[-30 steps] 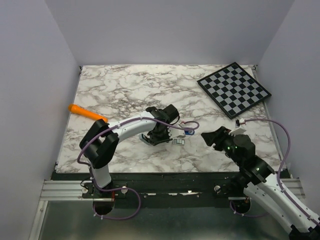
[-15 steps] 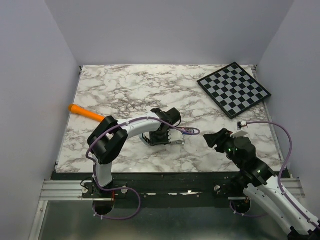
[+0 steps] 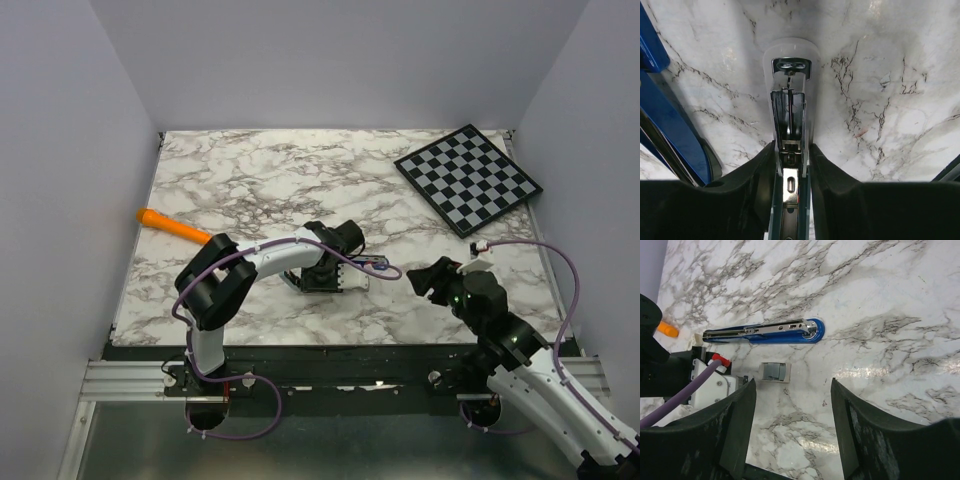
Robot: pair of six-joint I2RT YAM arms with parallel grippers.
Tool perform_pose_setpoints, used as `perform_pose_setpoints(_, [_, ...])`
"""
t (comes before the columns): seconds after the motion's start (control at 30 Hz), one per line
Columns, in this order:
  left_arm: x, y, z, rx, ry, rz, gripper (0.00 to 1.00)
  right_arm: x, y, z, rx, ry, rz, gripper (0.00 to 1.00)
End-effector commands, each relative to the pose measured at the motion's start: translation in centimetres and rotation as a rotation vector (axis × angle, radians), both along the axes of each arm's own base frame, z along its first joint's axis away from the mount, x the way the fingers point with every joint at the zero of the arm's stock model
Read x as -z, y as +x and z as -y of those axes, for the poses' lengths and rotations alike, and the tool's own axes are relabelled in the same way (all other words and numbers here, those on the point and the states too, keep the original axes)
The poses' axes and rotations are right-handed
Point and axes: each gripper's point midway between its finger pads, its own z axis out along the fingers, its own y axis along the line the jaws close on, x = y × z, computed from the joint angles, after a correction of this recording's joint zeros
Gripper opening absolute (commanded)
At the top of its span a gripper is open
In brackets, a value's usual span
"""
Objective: Load the staples into the stapler
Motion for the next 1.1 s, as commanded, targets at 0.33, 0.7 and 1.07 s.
perform_pose_setpoints(0.33, [-5.3,2.5,2.4,0.004,-0.191,0.202,0.95,-2.5,1.5,0.0,-0.054,-0.153,0.069,0.77])
perform_pose_setpoints(0.7, [-17.0,7.9,0.8,-0.438,-0.723,0.561,0.99,-2.6,3.1,-5.0,-0.373,-0.326,-0.007,0.89])
perform_pose_setpoints(1.07, [-28.2,9.1,-14.6,-1.112,-1.223,1.172,0.99,0.7,6.7,-10.0,-0.793,-0.612,-0.109,0.89])
